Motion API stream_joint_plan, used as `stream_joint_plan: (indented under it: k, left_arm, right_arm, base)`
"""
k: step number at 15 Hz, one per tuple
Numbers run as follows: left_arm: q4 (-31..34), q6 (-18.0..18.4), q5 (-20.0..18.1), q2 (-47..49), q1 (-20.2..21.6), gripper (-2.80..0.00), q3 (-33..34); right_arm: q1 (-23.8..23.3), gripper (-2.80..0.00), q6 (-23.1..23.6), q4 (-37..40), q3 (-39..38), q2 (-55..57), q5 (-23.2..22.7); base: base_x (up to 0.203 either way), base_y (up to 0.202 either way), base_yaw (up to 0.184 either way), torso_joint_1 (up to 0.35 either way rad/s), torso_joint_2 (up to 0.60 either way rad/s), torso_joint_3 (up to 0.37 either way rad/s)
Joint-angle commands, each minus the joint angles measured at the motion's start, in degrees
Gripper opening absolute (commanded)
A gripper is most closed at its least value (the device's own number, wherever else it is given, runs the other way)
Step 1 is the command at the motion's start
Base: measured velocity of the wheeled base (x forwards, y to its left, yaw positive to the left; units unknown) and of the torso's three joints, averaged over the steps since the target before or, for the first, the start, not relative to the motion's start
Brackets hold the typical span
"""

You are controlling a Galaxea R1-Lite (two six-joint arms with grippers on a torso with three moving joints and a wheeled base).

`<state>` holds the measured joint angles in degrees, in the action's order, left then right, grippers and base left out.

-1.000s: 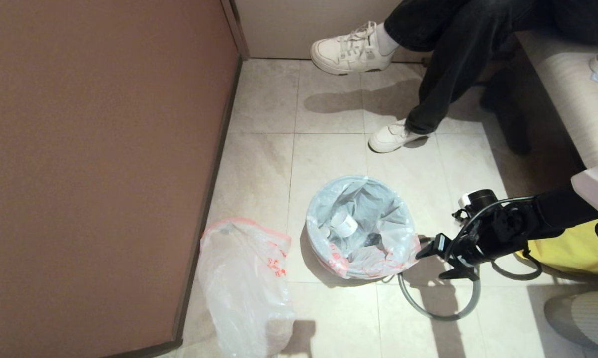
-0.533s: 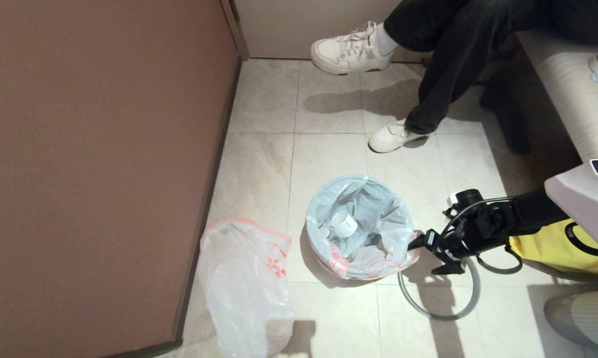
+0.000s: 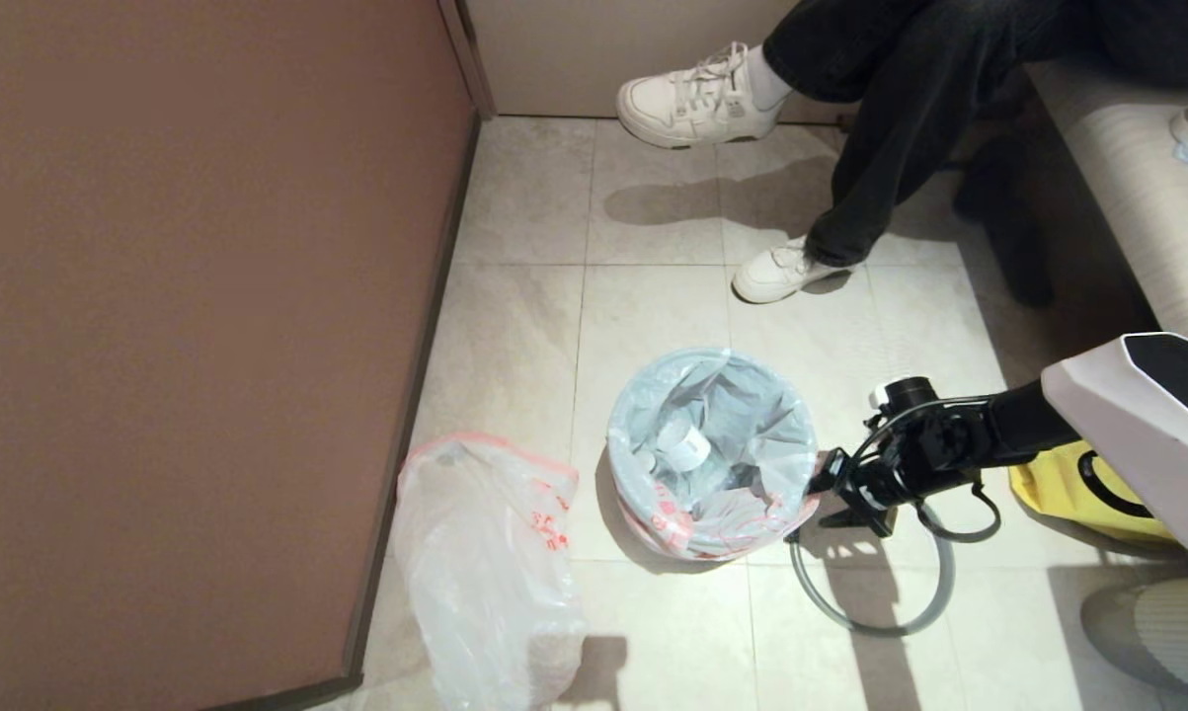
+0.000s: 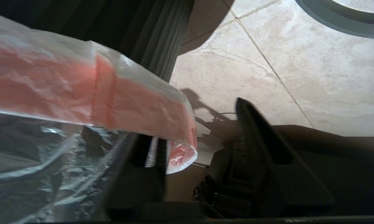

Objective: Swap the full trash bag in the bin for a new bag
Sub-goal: Place the trash bag on the floor

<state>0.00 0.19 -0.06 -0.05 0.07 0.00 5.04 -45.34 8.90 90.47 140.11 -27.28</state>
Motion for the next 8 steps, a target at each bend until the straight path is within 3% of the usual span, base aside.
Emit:
stream_joint_plan:
  k: [1, 4, 6, 8]
  left_arm:
    - [0.00, -0.02, -0.02, 0.05, 0.01, -2.80, 0.00]
    - [0.00, -0.02, -0.02, 0.05, 0.01, -2.80, 0.00]
    - [0.00, -0.02, -0.02, 0.05, 0.01, -2.80, 0.00]
    - [0.00, -0.02, -0.02, 0.05, 0.01, -2.80, 0.00]
  right_arm:
    - [0.47, -2.80, -0.35, -0.01, 1.17, 0.60, -0.07]
    - [0.86, -2.80, -2.41, -2.84, 1.70, 1.22, 0.17]
    - [0.87, -2.80, -7.84, -10.51, 1.41, 2.00, -0.17]
    - [0.55, -2.80, -11.93, -12.23, 1.29, 0.30, -2.60]
  base:
    - [0.000, 0.000, 0.000, 0.000, 0.00, 0.000]
    - [0.000, 0.000, 0.000, 0.000, 0.00, 0.000]
    - [0.000, 0.000, 0.000, 0.000, 0.00, 0.000]
    - [0.000, 0.000, 0.000, 0.000, 0.00, 0.000]
